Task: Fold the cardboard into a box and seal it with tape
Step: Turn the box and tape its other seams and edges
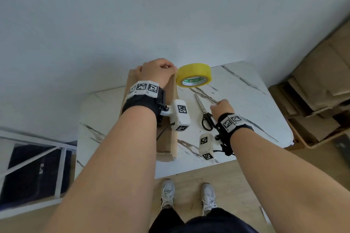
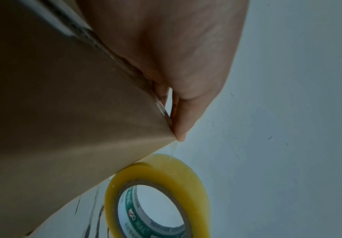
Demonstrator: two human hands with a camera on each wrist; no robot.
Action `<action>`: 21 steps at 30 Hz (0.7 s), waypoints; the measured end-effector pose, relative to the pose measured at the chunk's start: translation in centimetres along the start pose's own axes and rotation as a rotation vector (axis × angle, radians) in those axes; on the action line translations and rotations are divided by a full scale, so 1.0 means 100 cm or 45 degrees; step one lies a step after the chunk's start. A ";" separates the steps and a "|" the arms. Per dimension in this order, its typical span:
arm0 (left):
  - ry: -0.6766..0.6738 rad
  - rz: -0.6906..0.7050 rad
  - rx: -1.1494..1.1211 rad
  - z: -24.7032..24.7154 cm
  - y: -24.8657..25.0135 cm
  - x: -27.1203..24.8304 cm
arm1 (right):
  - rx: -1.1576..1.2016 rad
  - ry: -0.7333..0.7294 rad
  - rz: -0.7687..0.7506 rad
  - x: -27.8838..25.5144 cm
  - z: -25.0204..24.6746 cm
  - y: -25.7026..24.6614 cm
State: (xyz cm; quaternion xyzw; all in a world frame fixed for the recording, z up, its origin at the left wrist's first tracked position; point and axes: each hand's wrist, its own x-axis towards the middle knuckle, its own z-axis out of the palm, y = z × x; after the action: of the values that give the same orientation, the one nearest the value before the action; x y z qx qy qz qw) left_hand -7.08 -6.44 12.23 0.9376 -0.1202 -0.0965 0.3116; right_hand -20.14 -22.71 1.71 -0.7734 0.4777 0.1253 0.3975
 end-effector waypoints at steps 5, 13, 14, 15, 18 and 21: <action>0.047 -0.003 -0.016 0.004 -0.002 0.002 | -0.409 -0.083 -0.016 0.005 0.019 0.017; 0.062 -0.028 -0.002 0.005 -0.002 0.002 | -0.639 -0.054 -0.182 -0.001 0.028 0.019; 0.059 -0.026 -0.006 0.005 -0.002 0.003 | -0.649 -0.049 -0.187 -0.001 0.029 0.020; 0.056 -0.023 -0.005 0.005 -0.002 0.003 | -0.659 -0.036 -0.189 -0.001 0.030 0.021; 0.053 -0.024 0.008 0.005 -0.002 0.004 | -0.661 -0.053 -0.174 -0.001 0.031 0.021; 0.039 -0.030 0.020 0.005 -0.002 0.007 | -0.533 -0.097 -0.117 -0.004 0.025 0.014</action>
State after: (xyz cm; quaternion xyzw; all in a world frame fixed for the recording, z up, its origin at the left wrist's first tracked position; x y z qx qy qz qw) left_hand -6.57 -6.80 11.64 0.9428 -0.1053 -0.0847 0.3048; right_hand -21.06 -20.96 -0.37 -0.8548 0.3900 0.2325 0.2514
